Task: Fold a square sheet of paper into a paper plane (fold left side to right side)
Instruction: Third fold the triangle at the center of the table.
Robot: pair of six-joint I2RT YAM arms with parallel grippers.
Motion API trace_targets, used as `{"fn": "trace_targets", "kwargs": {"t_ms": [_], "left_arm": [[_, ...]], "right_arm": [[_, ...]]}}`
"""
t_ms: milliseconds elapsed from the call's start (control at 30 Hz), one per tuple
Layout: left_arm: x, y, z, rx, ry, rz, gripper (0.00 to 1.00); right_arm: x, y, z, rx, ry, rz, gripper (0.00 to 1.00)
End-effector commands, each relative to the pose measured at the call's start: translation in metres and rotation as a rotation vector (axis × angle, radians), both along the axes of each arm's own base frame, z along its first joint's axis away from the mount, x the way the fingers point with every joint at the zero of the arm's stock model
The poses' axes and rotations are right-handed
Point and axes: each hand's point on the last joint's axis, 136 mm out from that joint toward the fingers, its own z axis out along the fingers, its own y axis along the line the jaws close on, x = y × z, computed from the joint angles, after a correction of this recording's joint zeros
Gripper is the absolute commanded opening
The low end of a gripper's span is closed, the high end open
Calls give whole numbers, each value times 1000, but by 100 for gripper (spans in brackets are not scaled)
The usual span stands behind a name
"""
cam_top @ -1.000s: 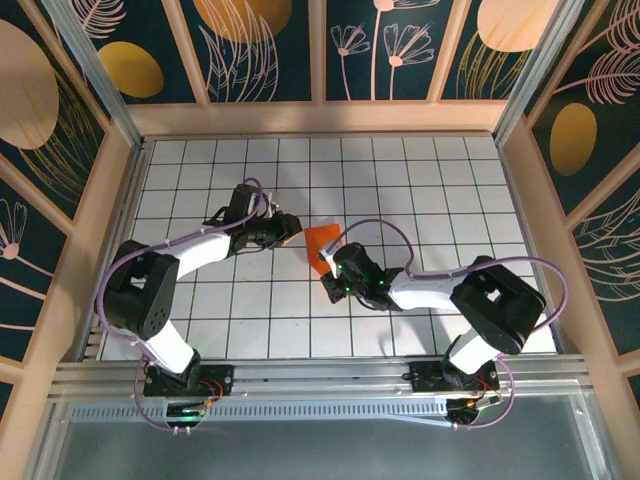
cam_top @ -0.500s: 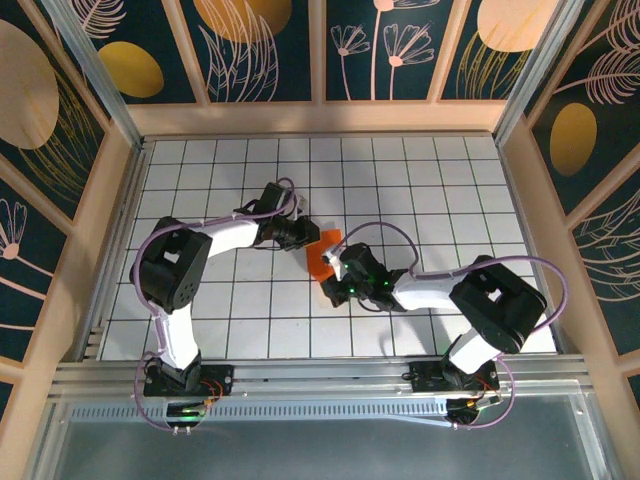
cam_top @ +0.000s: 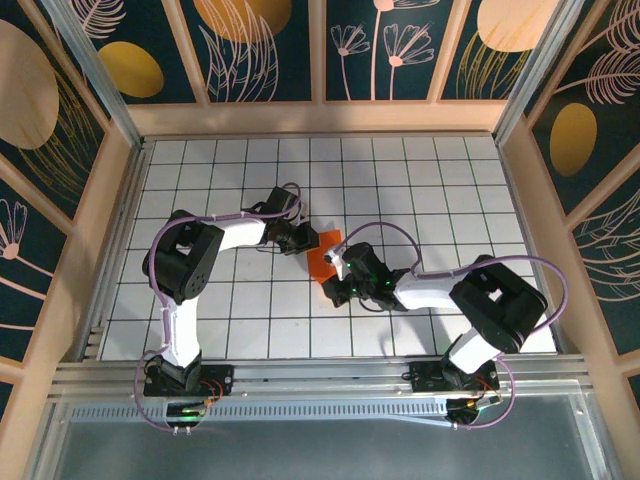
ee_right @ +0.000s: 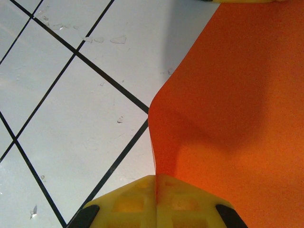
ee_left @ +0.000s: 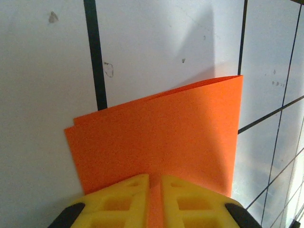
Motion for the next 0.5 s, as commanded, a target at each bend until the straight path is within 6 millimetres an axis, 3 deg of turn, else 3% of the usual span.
{"fn": "trace_targets", "kwargs": {"t_ms": [0,467], "left_arm": [[-8,7,-20,72,30,-15,14],[-9,18,-31,148,28,-15,12]], "right_arm": [[5,1,12,49,0,-22,0],[27,-21,9,20,41,-147,0]]}}
